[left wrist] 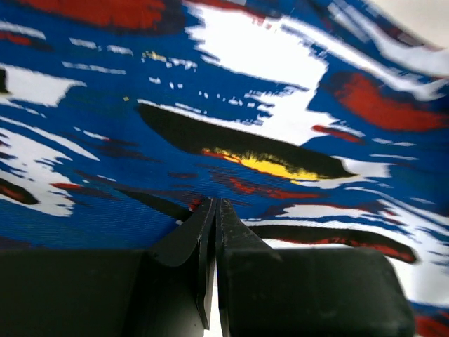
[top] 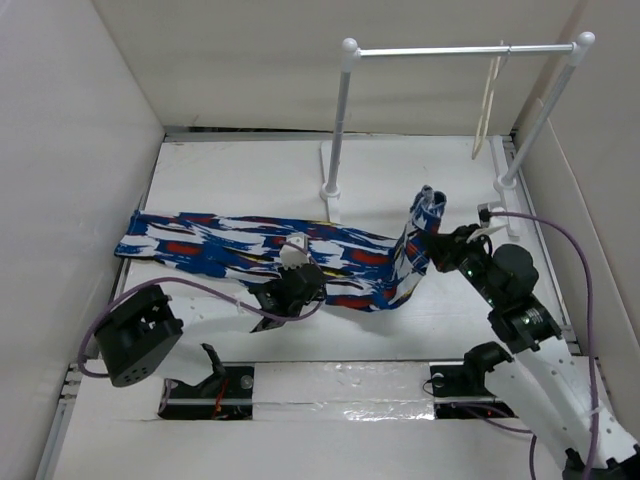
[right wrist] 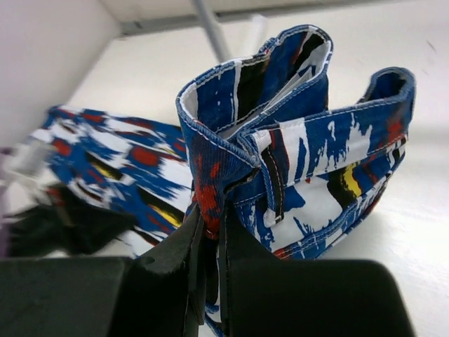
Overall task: Place the trousers on the hanger
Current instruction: Fold the trousers at the center of the board.
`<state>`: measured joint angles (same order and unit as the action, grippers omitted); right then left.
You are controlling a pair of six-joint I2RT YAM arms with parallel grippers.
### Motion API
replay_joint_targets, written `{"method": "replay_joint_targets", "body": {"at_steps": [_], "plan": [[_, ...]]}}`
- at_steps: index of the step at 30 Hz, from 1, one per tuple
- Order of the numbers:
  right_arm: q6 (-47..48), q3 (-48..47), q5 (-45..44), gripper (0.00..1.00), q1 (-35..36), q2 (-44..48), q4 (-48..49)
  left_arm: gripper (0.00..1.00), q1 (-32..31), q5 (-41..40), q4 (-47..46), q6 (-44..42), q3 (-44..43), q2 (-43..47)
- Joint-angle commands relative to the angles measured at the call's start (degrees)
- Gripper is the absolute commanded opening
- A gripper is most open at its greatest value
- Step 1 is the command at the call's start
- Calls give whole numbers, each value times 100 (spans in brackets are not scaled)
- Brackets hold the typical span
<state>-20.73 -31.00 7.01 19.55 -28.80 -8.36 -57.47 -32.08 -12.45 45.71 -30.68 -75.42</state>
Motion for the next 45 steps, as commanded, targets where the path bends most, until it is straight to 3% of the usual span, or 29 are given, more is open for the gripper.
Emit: {"method": "replay_joint_targets", "body": {"at_steps": [1, 5, 13, 18, 25, 29, 31, 35, 36, 41, 45], "plan": [[43, -932, -672, 0, 662, -221, 361, 0, -212, -369, 5, 464, 71, -192], [367, -1932, -1341, 0, 1304, -529, 370, 0, -466, -326, -160, 544, 79, -359], [719, -3156, -1157, 0, 1306, -987, 142, 0, -826, 43, -838, 447, -526, -1377], [930, -3789, -1096, 0, 1087, -1101, -139, 0, -1152, 210, -873, 377, -1668, -2571], [931, -4159, -437, 0, 866, -1392, -219, 0, -1222, 1175, -1506, -9, -3302, -3689], [966, -4238, -218, 0, 866, -1593, -228, 0, -1398, 933, -1112, -343, -4096, -3876], [957, -4282, 1, 0, 928, -1769, -140, 2, -1337, 669, -1014, -449, -3668, -3438], [922, -4379, -50, 0, 1270, -2226, 211, 30, -864, 343, -910, -388, -2405, -2068], [922, -4405, -85, 0, 1349, -2331, 255, 36, -732, 247, -813, -353, -2156, -1386], [939, -4642, -384, 0, 2007, -3157, 703, 36, 51, -246, 57, -116, -960, 937], [948, -4835, -638, 0, 2621, -3799, 1143, 33, 578, -457, 1074, -334, -922, 3220]]}}
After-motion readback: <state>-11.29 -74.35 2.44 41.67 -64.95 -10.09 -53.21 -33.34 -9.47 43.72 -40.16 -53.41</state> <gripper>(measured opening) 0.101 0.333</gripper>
